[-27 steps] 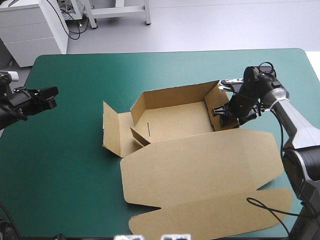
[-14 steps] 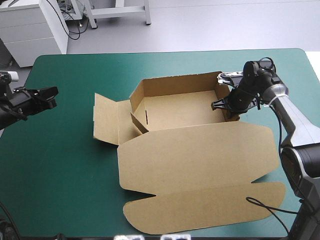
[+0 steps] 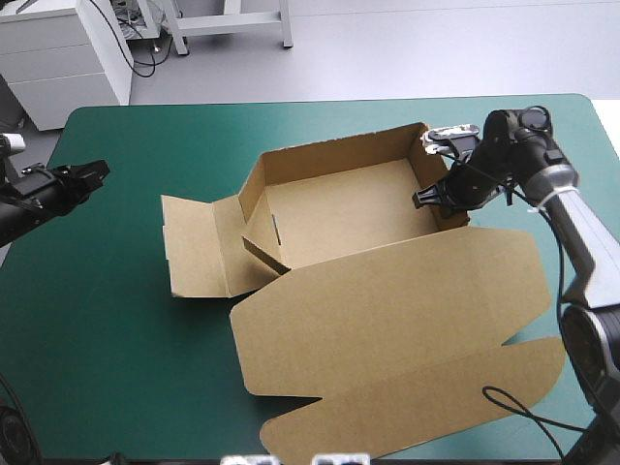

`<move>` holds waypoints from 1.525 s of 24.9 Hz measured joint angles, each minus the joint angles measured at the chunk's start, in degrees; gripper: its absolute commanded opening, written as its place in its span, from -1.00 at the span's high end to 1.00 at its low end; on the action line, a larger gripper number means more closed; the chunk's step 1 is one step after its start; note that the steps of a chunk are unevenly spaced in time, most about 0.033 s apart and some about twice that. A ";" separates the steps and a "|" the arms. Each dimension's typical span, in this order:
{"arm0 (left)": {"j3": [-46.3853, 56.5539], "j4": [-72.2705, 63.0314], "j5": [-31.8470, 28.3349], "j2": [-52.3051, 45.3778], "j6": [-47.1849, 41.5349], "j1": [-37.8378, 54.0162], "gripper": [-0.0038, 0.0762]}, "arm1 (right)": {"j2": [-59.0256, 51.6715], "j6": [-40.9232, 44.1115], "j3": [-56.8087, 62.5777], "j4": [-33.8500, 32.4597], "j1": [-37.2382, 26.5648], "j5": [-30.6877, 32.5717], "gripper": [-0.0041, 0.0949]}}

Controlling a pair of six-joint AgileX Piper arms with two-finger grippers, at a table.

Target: Fold the box

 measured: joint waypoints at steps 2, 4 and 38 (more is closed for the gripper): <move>0.00 -0.05 -0.20 1.89 -0.23 0.00 0.88 | -4.21 -1.26 0.00 0.00 -0.30 0.11 0.96; 0.00 -0.05 -0.50 3.99 -0.23 0.00 0.88 | -8.59 -2.72 -0.04 0.00 -0.37 0.22 0.96; -0.13 -3.35 1.77 14.75 -0.86 -22.12 0.92 | -3.89 -5.08 -1.38 9.06 -0.37 -10.42 0.95</move>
